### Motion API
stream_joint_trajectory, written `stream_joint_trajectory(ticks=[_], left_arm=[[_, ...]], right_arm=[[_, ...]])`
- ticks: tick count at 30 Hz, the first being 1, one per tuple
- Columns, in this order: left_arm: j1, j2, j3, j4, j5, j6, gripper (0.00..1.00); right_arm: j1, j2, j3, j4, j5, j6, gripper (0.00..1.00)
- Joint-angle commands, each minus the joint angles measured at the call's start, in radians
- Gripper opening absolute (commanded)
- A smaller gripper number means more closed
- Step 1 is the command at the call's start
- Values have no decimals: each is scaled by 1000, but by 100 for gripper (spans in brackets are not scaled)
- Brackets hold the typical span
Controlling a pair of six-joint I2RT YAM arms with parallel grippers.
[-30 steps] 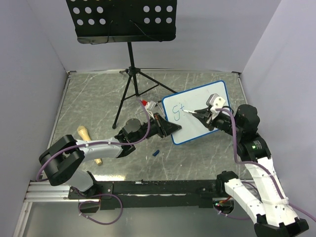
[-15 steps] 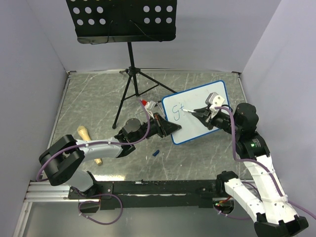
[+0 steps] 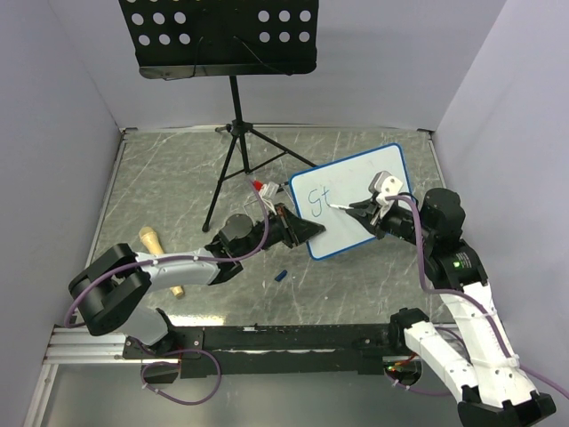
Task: Write a sentence on the whiteboard
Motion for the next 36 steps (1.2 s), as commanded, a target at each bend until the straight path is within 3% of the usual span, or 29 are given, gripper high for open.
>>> stream_joint_trajectory(ticks=[1, 8, 15, 22, 36], left_arm=[[0, -75, 9, 180, -15, 12, 1], [3, -89, -8, 180, -18, 14, 1], [3, -70, 1, 183, 27, 6, 1], [6, -72, -2, 164, 19, 11, 1], [11, -87, -22, 166, 45, 20, 1]], right_arm=[[-4, -15, 5, -28, 4, -20, 0], [-5, -17, 1, -37, 31, -28, 0], [-15, 8, 34, 58, 99, -11, 0], [-27, -3, 97, 63, -16, 20, 0], [-48, -26, 57, 49, 1, 8, 0]])
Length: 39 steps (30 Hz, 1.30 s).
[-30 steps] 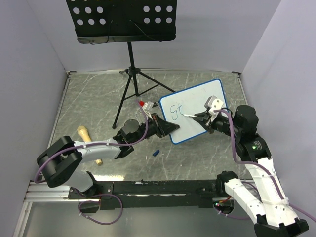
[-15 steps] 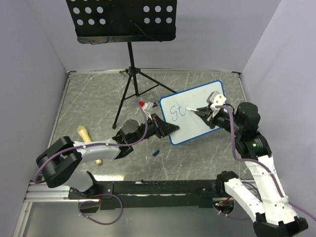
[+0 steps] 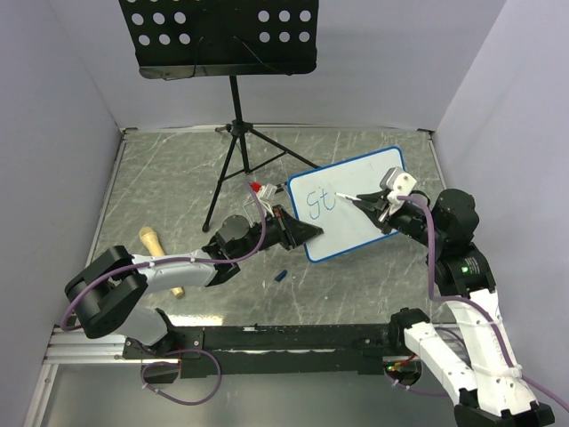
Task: Write a sentence on the whiteboard
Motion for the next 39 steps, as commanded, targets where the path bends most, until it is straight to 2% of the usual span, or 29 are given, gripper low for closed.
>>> stream_joint_trajectory(ticks=[1, 28, 39], left_arm=[[3, -60, 5, 168, 19, 12, 1], [3, -57, 2, 180, 21, -1, 1], [3, -61, 20, 171, 35, 2, 1]], right_arm=[[-12, -10, 9, 24, -5, -3, 0], [-39, -12, -6, 50, -48, 28, 0], [-41, -6, -10, 18, -98, -17, 0]])
